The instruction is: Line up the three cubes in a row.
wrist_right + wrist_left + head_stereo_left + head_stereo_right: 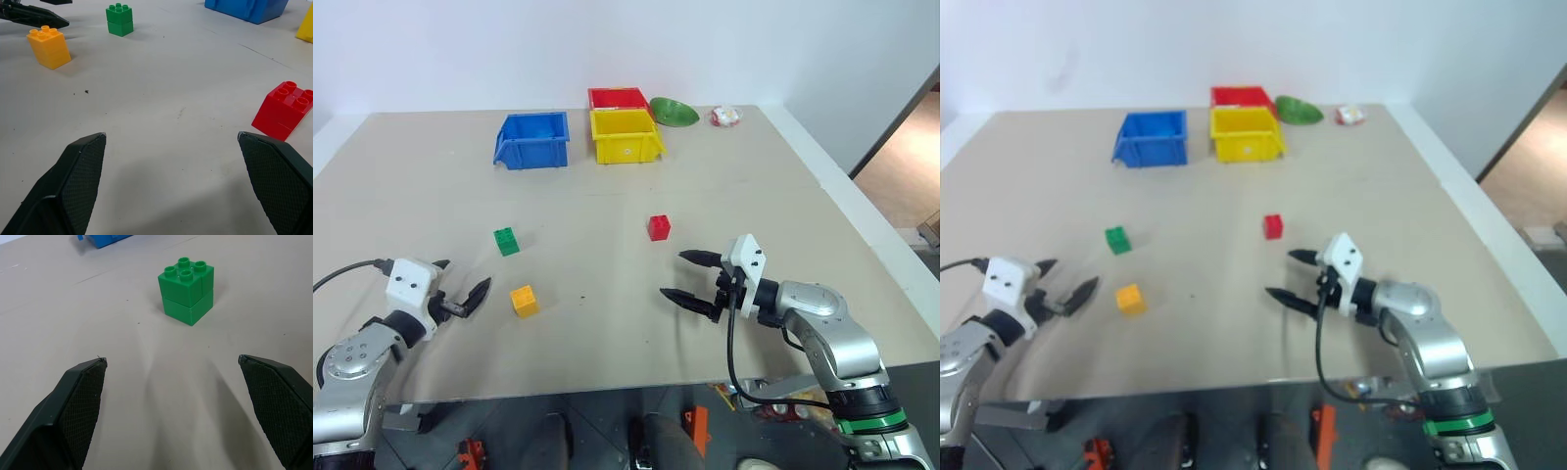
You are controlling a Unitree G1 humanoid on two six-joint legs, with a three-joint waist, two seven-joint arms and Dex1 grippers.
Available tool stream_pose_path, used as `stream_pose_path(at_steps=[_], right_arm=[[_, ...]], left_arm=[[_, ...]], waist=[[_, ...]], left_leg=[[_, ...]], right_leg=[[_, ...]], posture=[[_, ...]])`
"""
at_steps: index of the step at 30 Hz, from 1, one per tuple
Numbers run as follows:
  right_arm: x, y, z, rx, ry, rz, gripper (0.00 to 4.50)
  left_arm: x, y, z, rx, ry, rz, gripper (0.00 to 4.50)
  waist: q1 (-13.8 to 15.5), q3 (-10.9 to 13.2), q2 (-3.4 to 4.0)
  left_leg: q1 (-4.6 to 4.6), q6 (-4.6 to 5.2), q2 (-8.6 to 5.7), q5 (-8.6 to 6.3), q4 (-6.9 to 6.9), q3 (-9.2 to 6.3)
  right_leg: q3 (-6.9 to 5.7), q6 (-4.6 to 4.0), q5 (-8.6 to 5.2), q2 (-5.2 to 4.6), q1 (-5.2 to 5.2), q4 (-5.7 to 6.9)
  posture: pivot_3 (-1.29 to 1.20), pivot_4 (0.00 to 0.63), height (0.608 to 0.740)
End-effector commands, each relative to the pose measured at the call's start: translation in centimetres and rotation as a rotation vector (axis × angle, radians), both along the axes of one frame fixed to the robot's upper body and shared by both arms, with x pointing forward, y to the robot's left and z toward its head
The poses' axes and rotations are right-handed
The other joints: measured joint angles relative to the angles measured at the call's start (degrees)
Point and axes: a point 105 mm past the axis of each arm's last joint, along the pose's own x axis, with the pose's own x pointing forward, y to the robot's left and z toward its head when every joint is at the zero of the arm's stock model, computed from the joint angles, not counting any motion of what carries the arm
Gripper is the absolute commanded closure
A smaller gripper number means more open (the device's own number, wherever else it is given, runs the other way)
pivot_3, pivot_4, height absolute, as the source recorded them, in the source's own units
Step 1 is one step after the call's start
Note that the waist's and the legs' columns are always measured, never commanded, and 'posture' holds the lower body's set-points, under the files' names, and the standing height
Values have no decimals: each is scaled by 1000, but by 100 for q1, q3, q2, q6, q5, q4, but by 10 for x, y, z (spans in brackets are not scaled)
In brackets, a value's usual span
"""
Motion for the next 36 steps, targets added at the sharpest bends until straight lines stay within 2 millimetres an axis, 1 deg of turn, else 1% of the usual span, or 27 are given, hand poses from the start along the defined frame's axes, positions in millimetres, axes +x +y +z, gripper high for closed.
stream_pose_path(at_steps=[1, 3, 4, 5, 7, 9, 11, 14, 17, 19, 23, 27, 30, 36], right_arm=[[3, 2, 16, 9, -69, 5, 0], [9, 1, 27, 24, -129, -21, 0], [12, 2, 34, 35, -150, -24, 0], [15, 2, 40, 46, -162, -25, 0], [26, 4, 57, 73, -186, -20, 0], [35, 8, 70, 62, -205, 24, 0], [47, 11, 75, 25, -219, 66, 0], [71, 15, 76, -30, -221, 105, 0], [92, 16, 71, -88, -197, 126, 0], [101, 18, 65, -129, -176, 142, 0], [109, 23, 57, -187, -145, 171, 0], [113, 26, 52, -242, -126, 174, 0], [115, 28, 47, -276, -109, 175, 0], [119, 32, 43, -297, -124, 145, 0]], left_arm=[[0, 8, 17, 19, -63, 22, 38], [2, 15, 44, 6, -145, 25, 38], [2, 13, 57, -9, -177, -4, 38], [2, 8, 67, -14, -192, -45, 38], [1, -14, 86, -2, -193, -197, 38], [-4, -40, 95, 28, -155, -369, 38], [-10, -58, 93, 52, -79, -510, 38], [-15, -72, 84, 43, 23, -645, 38], [-19, -85, 71, 27, 101, -752, 38], [-23, -95, 65, -26, 146, -814, 38], [-25, -109, 57, -69, 164, -890, 38], [-29, -118, 50, -46, 160, -945, 38], [-32, -121, 48, -42, 162, -948, 38], [-31, -118, 51, -6, 123, -900, 38]], waist=[[0, 0, 0], [-1, 1, -1], [-3, 7, -11], [-1, 9, -15], [-3, 9, -15], [-4, 9, -15], [-9, 9, -15], [-21, 9, -14], [-32, 10, -15], [-47, 11, -15], [-55, 11, -14], [-83, 11, -14], [-117, 11, -14], [-168, 11, -13]], left_leg=[[0, 0, 0, 0, 0, 0], [0, 0, 0, 0, 0, 0], [0, 0, 1, 0, 0, -1], [-2, 0, 4, 0, 3, -4], [-6, 0, 6, 1, 8, -14], [-3, 0, 4, 1, 10, -11], [1, 0, 0, 1, 14, -1], [5, 1, -5, 0, 11, 8], [-1, 5, -3, -3, -1, 3], [-2, 10, -2, -6, -7, 0], [-6, 25, 1, -16, -11, -3], [-6, 24, 1, -19, -10, 1], [-4, 24, 0, -19, -7, 3], [4, 23, -1, -18, -4, 7]], right_leg=[[0, 0, 0, 0, 0, 0], [-1, 0, 0, 1, 0, 0], [-1, 0, 0, 2, -1, 0], [-1, -5, 3, 9, -3, 1], [-4, -8, 5, 15, -6, 1], [-1, -9, 5, 14, -4, 0], [8, -8, 6, 10, -2, 0], [21, -8, 6, 10, -2, 0], [24, -7, 5, 22, -9, 0], [26, 16, 17, 31, -11, 1], [34, 21, 9, 36, -14, 1], [53, 24, 7, 35, -14, 1], [61, 24, 8, 35, -12, 2], [73, 24, 12, 36, -10, 9]], posture=[[0, 150, 740], [0, 150, 740], [0, 150, 740], [0, 150, 740], [0, 150, 740], [0, 150, 740], [0, 150, 740], [0, 150, 740], [0, 150, 740], [0, 150, 740], [0, 150, 740], [0, 150, 740], [0, 150, 740], [0, 150, 740]])
